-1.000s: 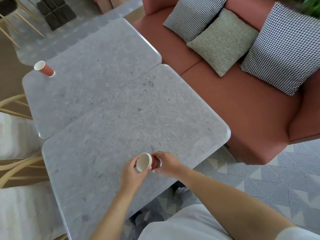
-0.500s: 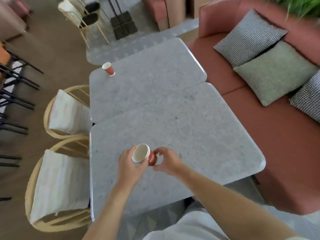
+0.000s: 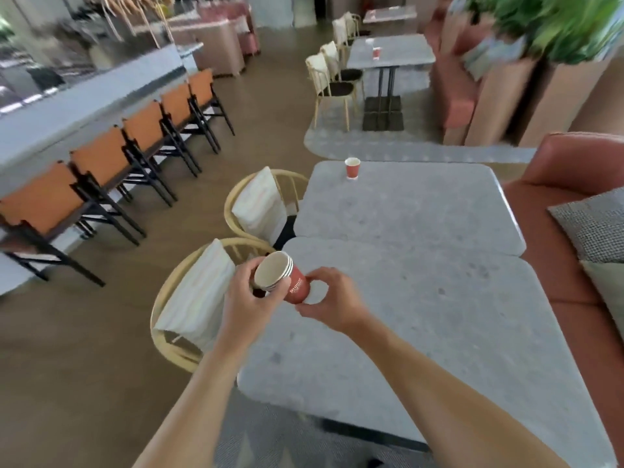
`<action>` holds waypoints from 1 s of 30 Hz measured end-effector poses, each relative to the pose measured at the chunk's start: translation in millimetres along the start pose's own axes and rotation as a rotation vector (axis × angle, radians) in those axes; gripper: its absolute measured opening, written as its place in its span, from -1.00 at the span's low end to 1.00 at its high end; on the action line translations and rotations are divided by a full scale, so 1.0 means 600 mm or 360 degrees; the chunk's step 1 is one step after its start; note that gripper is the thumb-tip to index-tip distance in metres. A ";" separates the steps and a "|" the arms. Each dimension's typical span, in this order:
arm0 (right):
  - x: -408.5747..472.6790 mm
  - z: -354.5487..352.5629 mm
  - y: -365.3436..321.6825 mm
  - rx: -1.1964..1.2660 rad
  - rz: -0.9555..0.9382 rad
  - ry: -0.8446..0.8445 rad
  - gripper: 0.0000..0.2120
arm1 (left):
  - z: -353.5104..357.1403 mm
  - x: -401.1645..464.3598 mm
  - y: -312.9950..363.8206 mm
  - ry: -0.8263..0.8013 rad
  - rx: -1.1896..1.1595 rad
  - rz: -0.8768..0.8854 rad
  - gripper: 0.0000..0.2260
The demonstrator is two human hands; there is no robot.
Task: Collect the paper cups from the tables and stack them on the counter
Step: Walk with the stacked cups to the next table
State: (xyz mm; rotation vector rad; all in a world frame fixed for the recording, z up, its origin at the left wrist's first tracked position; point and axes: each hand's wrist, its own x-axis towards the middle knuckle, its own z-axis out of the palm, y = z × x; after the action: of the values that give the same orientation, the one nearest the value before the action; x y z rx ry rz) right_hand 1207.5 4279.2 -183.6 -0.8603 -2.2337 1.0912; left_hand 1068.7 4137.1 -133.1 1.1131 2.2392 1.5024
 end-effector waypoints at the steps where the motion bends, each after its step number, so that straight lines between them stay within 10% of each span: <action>1: -0.002 0.006 -0.019 -0.0016 -0.0024 -0.0003 -0.51 | -0.020 -0.003 0.005 0.0033 -0.0007 0.0022 -0.56; 17: -0.023 0.148 -0.297 -0.0036 -0.0493 -0.0058 -0.57 | -0.319 -0.028 -0.010 0.0258 0.0033 0.0317 -0.54; 30: -0.079 0.508 -0.568 0.0005 -0.0933 -0.0655 -0.60 | -0.696 -0.204 -0.161 0.1091 0.0208 0.0124 -0.62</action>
State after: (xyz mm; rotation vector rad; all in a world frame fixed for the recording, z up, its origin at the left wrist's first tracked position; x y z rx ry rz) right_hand 927.3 3929.9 -79.4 0.0583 -2.5633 1.0370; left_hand 874.8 3743.4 -54.9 0.7939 2.7819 2.0295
